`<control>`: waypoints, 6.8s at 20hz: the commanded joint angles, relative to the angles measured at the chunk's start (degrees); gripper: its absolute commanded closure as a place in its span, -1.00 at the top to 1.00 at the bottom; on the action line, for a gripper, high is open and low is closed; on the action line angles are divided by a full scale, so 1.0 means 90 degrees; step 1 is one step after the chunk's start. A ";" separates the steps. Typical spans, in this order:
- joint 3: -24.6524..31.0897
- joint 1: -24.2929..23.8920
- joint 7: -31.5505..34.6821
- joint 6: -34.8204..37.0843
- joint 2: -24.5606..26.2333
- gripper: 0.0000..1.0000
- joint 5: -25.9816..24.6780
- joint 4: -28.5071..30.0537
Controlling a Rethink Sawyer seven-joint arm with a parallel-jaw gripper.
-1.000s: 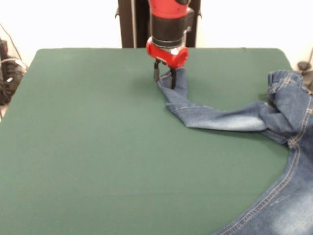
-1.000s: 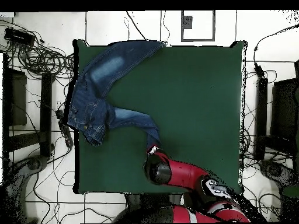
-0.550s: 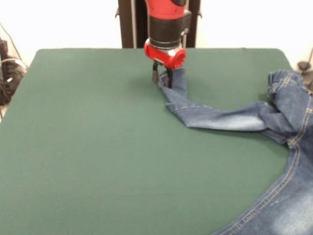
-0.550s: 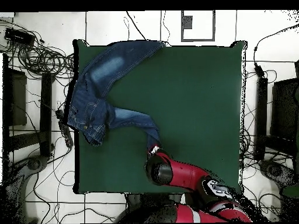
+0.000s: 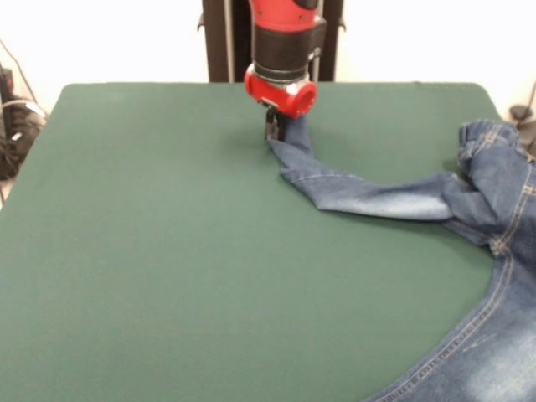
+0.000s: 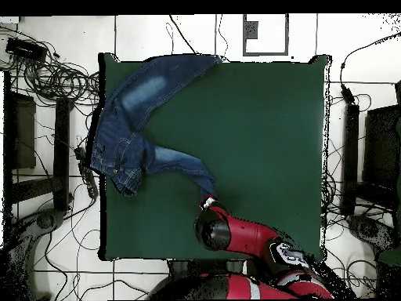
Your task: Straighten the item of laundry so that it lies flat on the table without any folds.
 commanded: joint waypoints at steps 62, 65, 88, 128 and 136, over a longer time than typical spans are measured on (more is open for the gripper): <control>0.4516 -0.2901 -0.4260 0.6231 -0.0841 -1.00 -0.2471 -0.4377; 0.4577 -0.2790 -0.4550 0.6569 -0.0652 -1.00 -0.2441 -0.4842; 0.5108 -0.2218 -0.6232 0.7694 -0.0158 -1.00 -0.2546 -0.7279; 0.4241 -0.2208 -0.4481 0.6505 -0.1042 -1.00 -0.2311 -0.5840; 0.4179 -0.2206 -0.4290 0.6294 -0.1070 -1.00 -0.2185 -0.5712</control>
